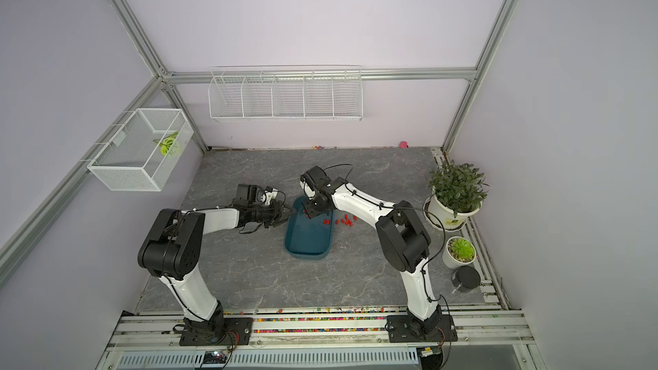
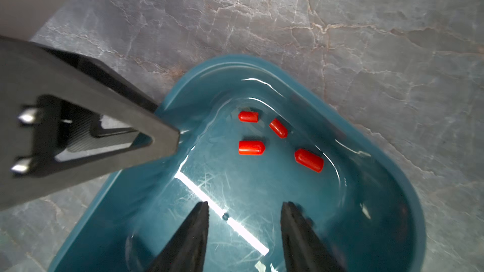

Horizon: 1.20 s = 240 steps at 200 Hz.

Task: Take the screw protection sleeves out of the storage box
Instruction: Pick up the screw protection sleeve from the storage box.

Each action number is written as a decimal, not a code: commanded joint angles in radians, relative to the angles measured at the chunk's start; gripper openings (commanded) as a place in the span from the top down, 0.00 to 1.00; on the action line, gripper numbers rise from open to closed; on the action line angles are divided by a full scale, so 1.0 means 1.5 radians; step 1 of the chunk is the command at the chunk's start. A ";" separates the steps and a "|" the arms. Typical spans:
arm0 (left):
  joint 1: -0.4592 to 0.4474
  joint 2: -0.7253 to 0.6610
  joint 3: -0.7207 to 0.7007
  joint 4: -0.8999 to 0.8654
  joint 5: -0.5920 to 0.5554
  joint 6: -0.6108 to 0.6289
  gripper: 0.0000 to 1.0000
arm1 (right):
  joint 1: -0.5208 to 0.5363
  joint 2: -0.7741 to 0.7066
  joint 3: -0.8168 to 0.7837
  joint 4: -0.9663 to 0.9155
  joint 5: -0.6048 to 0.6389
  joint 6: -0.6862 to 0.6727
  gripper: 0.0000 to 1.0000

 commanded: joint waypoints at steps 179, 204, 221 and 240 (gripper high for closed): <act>-0.002 0.008 0.011 -0.008 0.003 0.009 0.56 | 0.008 0.137 0.119 -0.054 -0.012 -0.004 0.49; -0.001 0.009 0.010 -0.006 0.003 0.009 0.56 | 0.009 0.157 0.143 -0.075 -0.020 -0.003 0.51; -0.002 0.008 0.010 -0.006 0.004 0.009 0.56 | 0.009 0.173 0.163 -0.089 -0.026 -0.003 0.52; -0.002 0.008 0.010 -0.007 0.004 0.009 0.56 | 0.012 0.181 0.169 -0.095 -0.025 -0.002 0.53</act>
